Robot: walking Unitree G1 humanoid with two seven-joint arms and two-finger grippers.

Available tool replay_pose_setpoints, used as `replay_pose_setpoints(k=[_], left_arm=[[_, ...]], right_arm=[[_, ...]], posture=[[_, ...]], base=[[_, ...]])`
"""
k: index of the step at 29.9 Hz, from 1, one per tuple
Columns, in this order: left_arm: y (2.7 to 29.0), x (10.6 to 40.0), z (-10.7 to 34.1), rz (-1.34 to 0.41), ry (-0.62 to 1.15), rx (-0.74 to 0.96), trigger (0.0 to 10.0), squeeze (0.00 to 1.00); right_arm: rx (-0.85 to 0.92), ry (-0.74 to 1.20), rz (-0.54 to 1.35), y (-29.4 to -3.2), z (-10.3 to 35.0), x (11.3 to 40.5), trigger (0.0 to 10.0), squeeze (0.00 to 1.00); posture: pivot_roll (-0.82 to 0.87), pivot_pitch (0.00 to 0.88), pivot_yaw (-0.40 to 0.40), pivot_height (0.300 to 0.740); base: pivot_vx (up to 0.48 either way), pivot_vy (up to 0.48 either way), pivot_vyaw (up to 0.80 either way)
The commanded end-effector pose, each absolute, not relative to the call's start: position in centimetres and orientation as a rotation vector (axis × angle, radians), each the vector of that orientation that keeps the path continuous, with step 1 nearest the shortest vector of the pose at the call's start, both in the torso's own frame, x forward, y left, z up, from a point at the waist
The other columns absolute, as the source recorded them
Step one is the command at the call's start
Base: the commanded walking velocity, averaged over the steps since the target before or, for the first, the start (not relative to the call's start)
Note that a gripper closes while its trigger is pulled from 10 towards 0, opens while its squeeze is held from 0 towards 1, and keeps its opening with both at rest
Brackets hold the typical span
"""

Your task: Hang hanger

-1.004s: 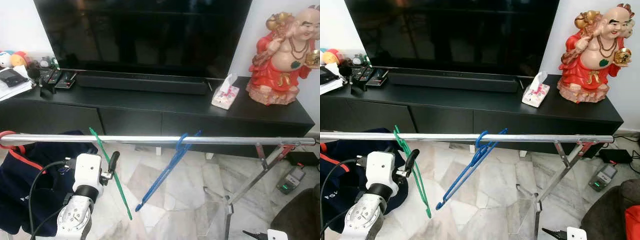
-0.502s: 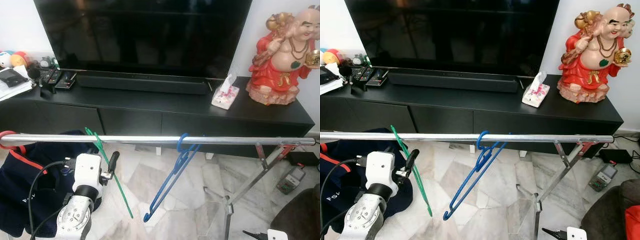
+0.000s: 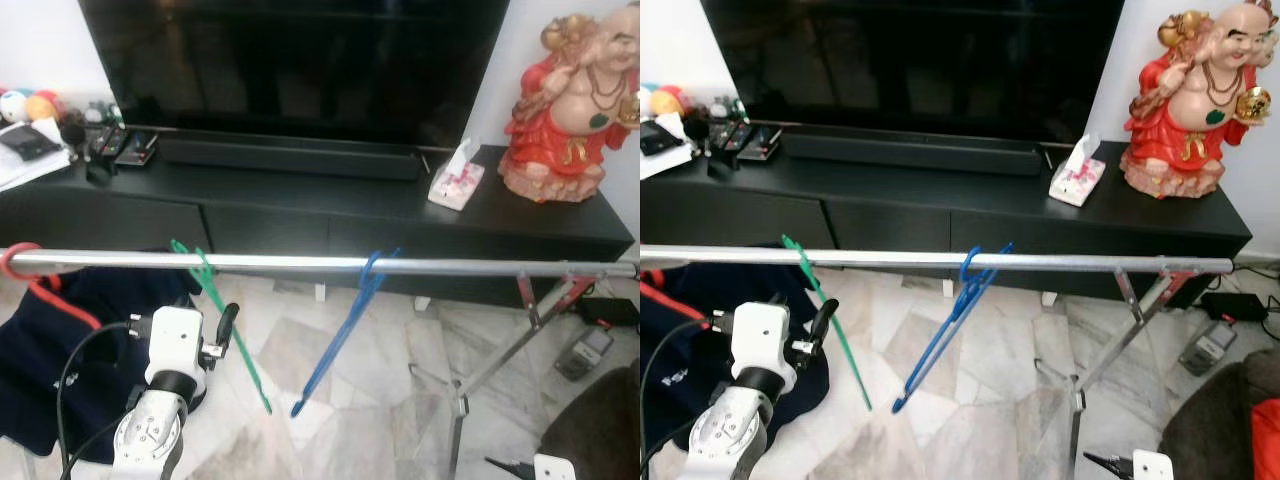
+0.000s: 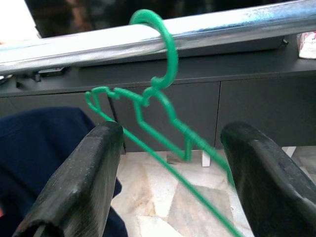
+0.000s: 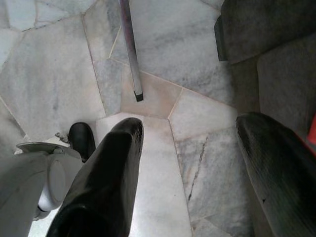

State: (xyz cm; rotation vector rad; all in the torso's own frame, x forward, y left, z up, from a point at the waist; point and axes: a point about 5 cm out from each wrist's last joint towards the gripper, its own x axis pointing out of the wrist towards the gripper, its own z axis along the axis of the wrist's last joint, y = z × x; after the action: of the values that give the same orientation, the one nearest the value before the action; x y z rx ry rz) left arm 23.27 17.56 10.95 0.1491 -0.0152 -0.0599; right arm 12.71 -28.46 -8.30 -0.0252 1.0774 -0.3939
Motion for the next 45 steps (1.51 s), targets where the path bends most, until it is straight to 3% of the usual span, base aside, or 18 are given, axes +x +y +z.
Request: replay_pose_setpoints(k=[1,32,35,45], left_arm=[[17.6,23.2,11.2,-0.060,-0.028,0.158,10.0,0.00],[17.2,25.0,9.7,-0.063,0.017,0.121,10.0,0.00],[17.5,25.5,8.8,-0.031,0.054,0.122,10.0,0.00],[19.5,26.8,1.3,0.011,0.415,0.125,10.0,0.00]], right_arm=[[-0.010,1.079,-0.417,-28.7,-8.3,12.3,10.0,0.00],[-0.013,1.047,-0.395,-28.9,-8.0,13.1,10.0,0.00],[-0.018,1.040,-0.391,-29.0,-7.8,13.4,10.0,0.00],[-0.037,1.013,-0.321,-29.0,-7.4,14.4,10.0,0.00]], posture=[[-0.01,0.000,-0.017,0.740],[-0.07,0.000,-0.002,0.740],[-0.07,0.000,-0.008,0.740],[-0.08,0.000,-0.024,0.740]], base=[[-0.266,0.000,0.00],[-0.270,0.000,0.00],[0.000,0.000,0.00],[0.000,0.000,0.00]])
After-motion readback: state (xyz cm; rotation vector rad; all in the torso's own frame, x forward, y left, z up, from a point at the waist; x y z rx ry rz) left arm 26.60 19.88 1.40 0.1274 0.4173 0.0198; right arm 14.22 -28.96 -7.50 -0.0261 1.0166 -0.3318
